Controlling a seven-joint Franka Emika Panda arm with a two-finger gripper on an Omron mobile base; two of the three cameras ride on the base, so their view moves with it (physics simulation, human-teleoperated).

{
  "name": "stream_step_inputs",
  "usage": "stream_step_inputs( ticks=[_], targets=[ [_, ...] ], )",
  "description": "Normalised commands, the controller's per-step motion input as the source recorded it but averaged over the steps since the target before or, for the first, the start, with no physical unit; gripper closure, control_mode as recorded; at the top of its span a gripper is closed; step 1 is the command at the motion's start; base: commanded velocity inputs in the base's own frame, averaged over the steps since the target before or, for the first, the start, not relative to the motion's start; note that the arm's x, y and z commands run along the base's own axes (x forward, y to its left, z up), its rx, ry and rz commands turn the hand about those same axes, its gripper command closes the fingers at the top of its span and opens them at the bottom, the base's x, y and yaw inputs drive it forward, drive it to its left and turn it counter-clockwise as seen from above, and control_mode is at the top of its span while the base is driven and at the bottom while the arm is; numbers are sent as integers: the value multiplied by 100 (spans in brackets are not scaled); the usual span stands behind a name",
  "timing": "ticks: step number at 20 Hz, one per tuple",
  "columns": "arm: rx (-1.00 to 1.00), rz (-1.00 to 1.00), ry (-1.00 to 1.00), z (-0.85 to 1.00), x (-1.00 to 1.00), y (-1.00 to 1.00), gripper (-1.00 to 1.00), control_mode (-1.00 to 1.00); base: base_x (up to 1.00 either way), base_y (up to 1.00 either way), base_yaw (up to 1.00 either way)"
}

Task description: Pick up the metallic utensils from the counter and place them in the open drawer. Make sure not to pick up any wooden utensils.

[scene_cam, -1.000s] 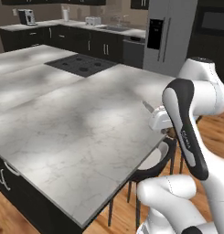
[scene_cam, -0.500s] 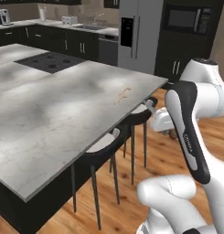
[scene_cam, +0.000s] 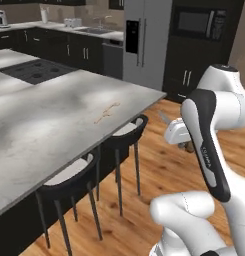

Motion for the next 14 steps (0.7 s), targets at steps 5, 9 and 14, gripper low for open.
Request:
stream_step_inputs(
  ticks=[5, 9, 14],
  targets=[
    [0, 0, 0, 0, 0, 0, 100, 100, 94, -100, 12],
    [0, 0, 0, 0, 0, 0, 100, 100, 89, -100, 10],
    [0, 0, 0, 0, 0, 0, 100, 100, 92, -100, 12]
  ],
)
